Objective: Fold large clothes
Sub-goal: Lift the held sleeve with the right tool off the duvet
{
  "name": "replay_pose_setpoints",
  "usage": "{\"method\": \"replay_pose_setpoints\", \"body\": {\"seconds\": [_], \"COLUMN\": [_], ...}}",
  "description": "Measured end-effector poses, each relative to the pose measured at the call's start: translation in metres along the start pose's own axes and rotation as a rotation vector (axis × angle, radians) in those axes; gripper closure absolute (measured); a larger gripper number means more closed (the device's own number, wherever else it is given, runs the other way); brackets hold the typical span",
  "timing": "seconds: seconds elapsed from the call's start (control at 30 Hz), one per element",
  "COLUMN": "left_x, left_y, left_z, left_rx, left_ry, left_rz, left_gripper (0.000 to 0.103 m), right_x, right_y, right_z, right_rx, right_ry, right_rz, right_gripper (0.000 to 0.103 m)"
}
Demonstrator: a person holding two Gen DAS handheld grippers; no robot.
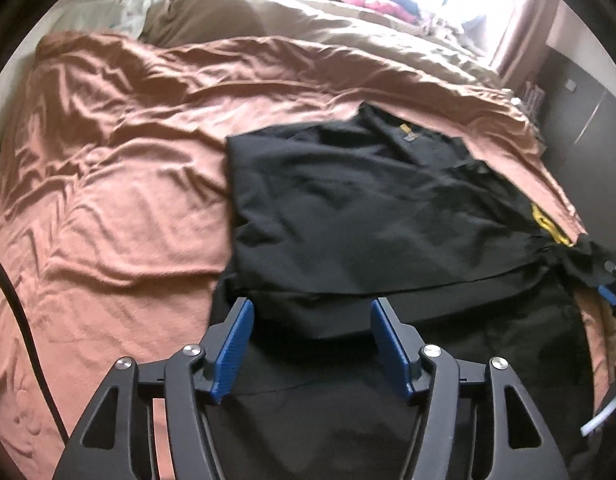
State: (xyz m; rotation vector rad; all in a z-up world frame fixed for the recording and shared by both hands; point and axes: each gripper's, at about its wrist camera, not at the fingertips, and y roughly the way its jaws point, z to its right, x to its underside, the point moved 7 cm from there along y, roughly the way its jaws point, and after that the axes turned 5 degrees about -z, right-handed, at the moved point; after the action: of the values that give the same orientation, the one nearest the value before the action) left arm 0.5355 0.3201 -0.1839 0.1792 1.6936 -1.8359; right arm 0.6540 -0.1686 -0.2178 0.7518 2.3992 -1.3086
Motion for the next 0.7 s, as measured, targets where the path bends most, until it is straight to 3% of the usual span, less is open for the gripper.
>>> {"method": "replay_pose_setpoints", "body": {"seconds": [0.33,0.7], "left_x": [-0.008,-0.010], "left_y": [-0.013,0.034], "left_z": [0.052,0.102], "left_rx": [0.041,0.056], "left_ry": [0.034,0.094], "left_rz": [0.018,-0.032], "left_gripper": [0.040,0.040], "right_x": [-0.017,-0.030], "right_y": [-0.033,-0.017], "right_z": [0.077,0.103], "right_rx": [0.102,0.097], "right_ry": [0.148,0.225], "right_rz": [0.165,0.227], "right_gripper": [0.026,0.034]}}
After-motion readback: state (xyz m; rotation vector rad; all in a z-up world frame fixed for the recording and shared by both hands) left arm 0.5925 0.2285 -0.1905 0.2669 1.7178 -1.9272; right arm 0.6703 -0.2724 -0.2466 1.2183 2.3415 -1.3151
